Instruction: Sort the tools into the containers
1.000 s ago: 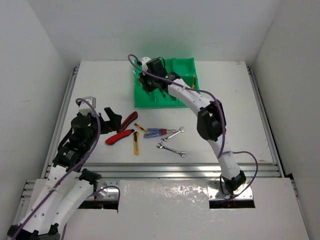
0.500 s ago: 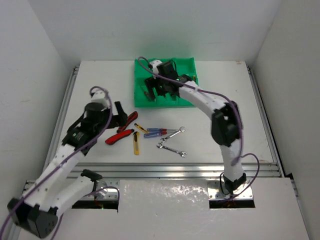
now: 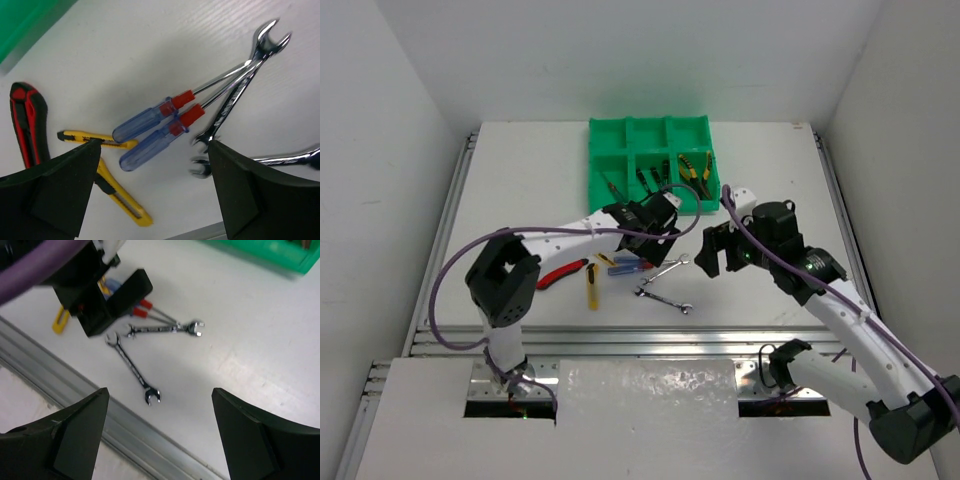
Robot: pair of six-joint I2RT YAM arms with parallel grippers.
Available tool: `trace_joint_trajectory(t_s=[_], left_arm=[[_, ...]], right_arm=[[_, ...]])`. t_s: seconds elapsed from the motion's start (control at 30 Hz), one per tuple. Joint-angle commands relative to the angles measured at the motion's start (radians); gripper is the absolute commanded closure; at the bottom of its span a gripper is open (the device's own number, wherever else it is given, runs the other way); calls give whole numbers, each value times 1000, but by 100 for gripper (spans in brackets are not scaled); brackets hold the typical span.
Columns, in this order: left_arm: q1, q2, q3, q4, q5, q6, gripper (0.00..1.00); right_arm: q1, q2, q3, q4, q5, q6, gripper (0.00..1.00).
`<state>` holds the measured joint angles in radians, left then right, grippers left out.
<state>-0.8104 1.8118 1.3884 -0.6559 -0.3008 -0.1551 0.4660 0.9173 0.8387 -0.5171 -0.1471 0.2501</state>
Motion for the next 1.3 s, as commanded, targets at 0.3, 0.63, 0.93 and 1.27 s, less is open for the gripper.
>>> trace_joint_trajectory(t_s=[0.3,0.63,0.93,1.27], left_arm=[[171,77,72,-67,287,334,34],[157,-19,-15,-34,410,313,49],[145,61,-35,-7,428,296,55],[128,132,-38,12,405,278,56]], right_arm=[[-1,-90,-76,12,-151,18,17],[-1,-72,-96,31,-197,21,18],[-3,-83,-93,23,-220,14,18],[-3,-118,-110,34,-233,17,18]])
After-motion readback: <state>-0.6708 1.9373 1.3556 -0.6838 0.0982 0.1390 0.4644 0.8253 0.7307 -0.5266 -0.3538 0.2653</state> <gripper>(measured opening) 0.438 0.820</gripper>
